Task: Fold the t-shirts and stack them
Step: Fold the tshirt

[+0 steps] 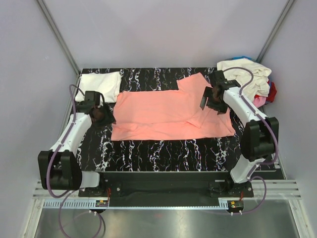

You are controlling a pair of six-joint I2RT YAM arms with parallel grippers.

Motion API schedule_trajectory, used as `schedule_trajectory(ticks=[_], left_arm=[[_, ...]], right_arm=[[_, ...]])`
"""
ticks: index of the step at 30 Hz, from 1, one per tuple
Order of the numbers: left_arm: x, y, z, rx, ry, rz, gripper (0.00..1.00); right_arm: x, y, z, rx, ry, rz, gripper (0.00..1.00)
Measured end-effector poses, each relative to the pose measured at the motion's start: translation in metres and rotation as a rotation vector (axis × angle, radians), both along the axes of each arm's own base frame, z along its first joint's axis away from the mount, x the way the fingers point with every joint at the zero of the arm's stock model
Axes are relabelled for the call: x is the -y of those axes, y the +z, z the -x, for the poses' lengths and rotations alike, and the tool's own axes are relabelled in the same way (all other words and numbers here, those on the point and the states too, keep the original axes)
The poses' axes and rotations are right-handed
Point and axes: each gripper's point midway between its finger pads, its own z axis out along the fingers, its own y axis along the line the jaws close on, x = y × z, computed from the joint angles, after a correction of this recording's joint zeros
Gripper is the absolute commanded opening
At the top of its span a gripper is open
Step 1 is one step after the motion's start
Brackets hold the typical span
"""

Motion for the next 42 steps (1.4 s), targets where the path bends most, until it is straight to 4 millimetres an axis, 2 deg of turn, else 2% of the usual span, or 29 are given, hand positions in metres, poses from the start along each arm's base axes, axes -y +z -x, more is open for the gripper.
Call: schedule_trajectory(ticks=[1,3,4,6,8,14,17,22,35,41,42], left_arm=[[0.004,-0.001,0.010,0.009,-0.015,0.008,0.59],[0.016,-0.008,0.025,0.009,-0.059,0.026,0.58],[0.021,-0.013,0.032,0.001,-0.082,0.026,0.58],[0.027,-0.018,0.043,-0.006,-0.121,0.025,0.58],[0.029,-0.018,0.054,0.003,-0.142,0.025,0.59],[0.034,0.022,0.062,0.174,-0.192,0.026,0.59],[0.034,0.030,0.061,0.212,-0.204,0.027,0.58],[0.038,0.026,0.061,0.202,-0.225,0.039,0.57],[0.043,0.022,0.062,0.190,-0.244,0.066,0.57],[0.044,0.018,0.062,0.180,-0.246,0.070,0.57],[0.044,0.017,0.062,0.180,-0.247,0.071,0.56]], right_arm=[[-0.005,0.000,0.009,0.007,0.007,-0.043,0.76],[-0.018,-0.004,0.021,0.007,0.022,-0.122,0.69],[-0.025,-0.010,0.024,-0.004,0.032,-0.164,0.63],[-0.036,-0.023,0.027,-0.024,0.043,-0.226,0.59],[-0.044,-0.036,0.031,-0.058,0.046,-0.266,0.49],[-0.054,-0.066,0.030,-0.115,0.034,-0.314,0.47],[-0.055,-0.074,0.028,-0.122,0.029,-0.313,0.45],[-0.053,-0.087,0.028,-0.153,0.021,-0.304,0.42],[-0.043,-0.104,0.021,-0.176,-0.001,-0.298,0.41],[-0.042,-0.103,0.018,-0.172,0.003,-0.298,0.34],[-0.042,-0.103,0.017,-0.170,0.003,-0.298,0.28]])
